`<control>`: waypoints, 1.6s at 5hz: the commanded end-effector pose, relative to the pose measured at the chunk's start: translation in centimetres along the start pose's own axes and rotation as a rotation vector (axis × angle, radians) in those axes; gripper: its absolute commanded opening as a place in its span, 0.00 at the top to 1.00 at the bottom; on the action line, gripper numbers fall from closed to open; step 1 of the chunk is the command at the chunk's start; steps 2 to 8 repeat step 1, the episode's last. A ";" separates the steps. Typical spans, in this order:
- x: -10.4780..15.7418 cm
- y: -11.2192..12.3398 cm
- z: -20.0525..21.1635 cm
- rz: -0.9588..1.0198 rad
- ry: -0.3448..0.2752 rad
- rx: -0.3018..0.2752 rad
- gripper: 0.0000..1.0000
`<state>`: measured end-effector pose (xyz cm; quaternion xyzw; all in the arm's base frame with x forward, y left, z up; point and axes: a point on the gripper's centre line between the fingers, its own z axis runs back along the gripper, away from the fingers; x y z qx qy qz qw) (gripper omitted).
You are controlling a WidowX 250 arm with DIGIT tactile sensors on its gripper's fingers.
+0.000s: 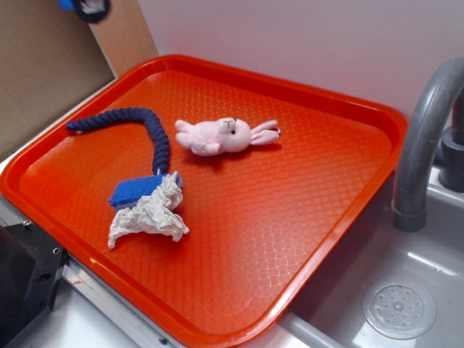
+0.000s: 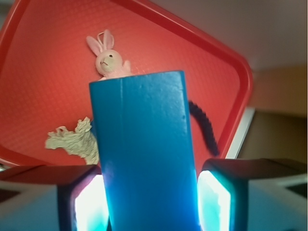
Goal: Grab the blue block.
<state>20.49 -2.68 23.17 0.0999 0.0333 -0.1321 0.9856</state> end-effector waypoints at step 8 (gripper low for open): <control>-1.9 -2.9 2.0 0.038 -0.102 -0.057 1.00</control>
